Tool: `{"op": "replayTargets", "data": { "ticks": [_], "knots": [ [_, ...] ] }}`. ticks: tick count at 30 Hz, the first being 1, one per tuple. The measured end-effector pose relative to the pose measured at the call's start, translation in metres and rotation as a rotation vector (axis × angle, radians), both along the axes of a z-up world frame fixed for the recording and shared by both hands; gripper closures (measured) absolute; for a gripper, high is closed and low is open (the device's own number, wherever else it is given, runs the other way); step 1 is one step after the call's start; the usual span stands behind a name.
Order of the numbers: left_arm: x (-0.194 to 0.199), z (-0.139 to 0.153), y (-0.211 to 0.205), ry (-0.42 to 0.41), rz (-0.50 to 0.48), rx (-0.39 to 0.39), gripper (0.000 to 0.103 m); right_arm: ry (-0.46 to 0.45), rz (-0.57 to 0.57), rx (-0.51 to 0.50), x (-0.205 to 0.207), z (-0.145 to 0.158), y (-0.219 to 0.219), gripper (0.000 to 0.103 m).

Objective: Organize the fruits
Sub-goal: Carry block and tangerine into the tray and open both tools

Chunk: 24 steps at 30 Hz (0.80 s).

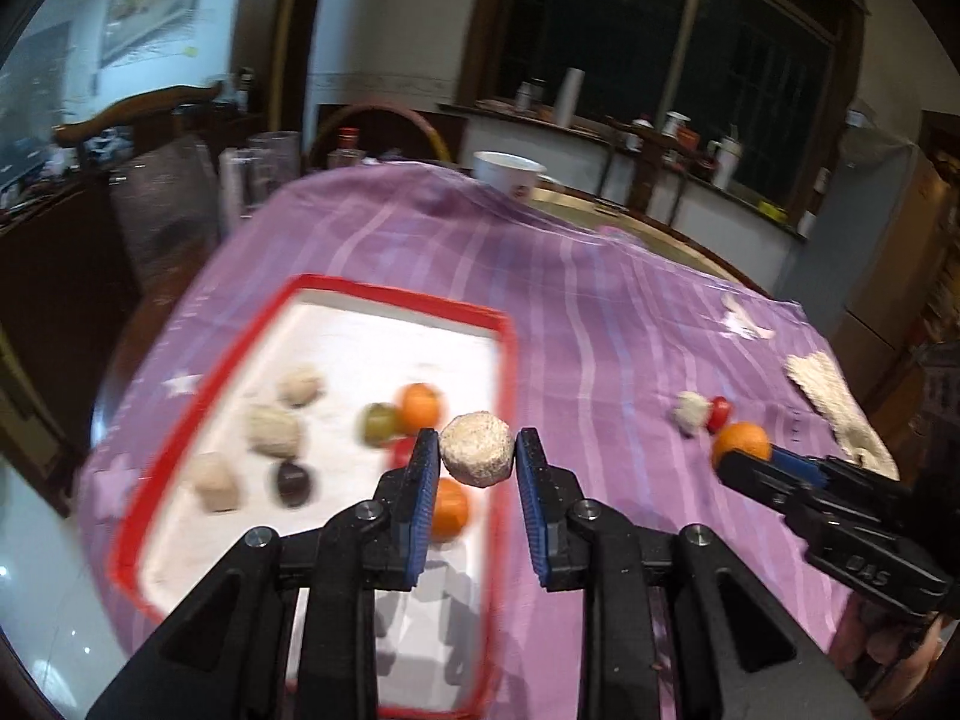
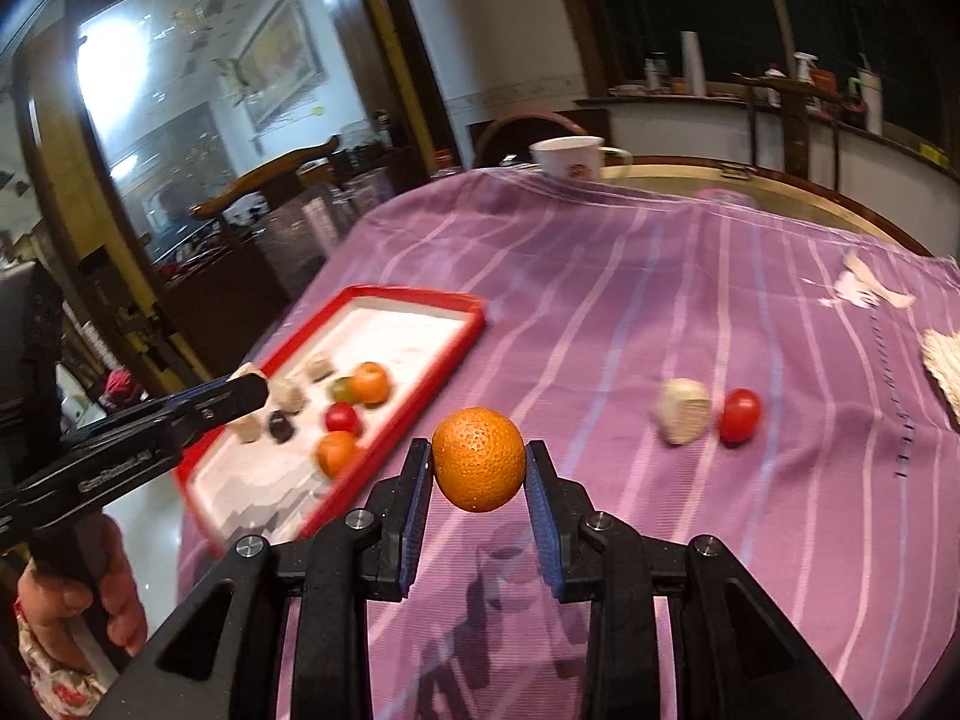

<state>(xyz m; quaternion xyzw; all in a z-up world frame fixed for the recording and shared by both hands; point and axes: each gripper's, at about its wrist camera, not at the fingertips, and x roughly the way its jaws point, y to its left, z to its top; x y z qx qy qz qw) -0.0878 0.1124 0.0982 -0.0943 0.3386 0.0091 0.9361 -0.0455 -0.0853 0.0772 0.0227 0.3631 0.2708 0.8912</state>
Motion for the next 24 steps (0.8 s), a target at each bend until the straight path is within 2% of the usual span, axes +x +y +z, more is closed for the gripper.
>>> {"op": "replayTargets", "data": {
  "ticks": [5,9,16,24],
  "knots": [
    [-0.008,-0.012,0.037,0.018,0.110,0.049,0.078,0.012,0.084,-0.010,-0.007,0.000,0.042,0.069],
    [-0.009,-0.026,0.070,0.052,0.167,-0.004,0.078,0.024,0.157,-0.023,-0.011,-0.002,0.082,0.069],
    [-0.007,-0.048,0.091,0.095,0.191,-0.003,0.078,0.053,0.239,-0.103,-0.013,-0.032,0.141,0.069],
    [-0.002,-0.060,0.100,0.109,0.208,0.017,0.078,0.071,0.271,-0.192,-0.009,-0.067,0.174,0.069]
  ]
}}
